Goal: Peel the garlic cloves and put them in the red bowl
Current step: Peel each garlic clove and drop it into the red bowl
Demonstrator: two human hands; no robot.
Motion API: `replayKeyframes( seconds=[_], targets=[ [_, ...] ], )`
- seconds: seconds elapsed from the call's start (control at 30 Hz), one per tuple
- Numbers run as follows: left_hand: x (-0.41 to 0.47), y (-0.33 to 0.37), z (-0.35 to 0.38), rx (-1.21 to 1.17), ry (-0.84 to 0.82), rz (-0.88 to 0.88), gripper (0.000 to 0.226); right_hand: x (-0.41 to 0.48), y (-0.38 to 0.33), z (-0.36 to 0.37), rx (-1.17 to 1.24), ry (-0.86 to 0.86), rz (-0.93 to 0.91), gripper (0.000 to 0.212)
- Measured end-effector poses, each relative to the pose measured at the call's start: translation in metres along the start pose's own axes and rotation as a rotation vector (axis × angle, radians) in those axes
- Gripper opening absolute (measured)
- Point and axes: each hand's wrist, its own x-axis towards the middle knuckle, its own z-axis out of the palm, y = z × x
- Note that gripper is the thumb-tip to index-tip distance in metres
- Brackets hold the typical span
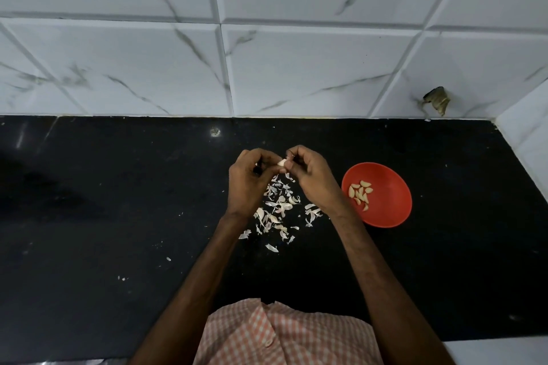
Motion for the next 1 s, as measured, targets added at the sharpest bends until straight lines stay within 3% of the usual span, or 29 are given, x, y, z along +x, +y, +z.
replayKeyframes(
  seconds=[0.1,0.3,0.57,0.77,1.0],
  targets=[
    [0.000,0.000,0.002,0.025,-0.047,0.018,0.028,-0.001,0.001,0.001,-0.110,0.052,-0.105,0.017],
    [0.002,-0.005,0.002,0.145,-0.025,0.077,0.015,-0.001,0.004,0.003,-0.404,0.078,-0.254,0.012],
    [-0.001,-0.007,0.002,0.105,0.008,0.025,0.011,-0.004,0.001,-0.006,-0.336,-0.063,-0.261,0.012],
    [-0.003,-0.004,0.004,-0.058,0.037,-0.054,0.010,-0.010,-0.003,-0.008,-0.138,-0.031,-0.245,0.009],
    [-0.007,0.004,0.006,-0.499,0.030,-0.298,0.016,-0.010,0.000,-0.007,-0.173,0.009,-0.240,0.011]
  ],
)
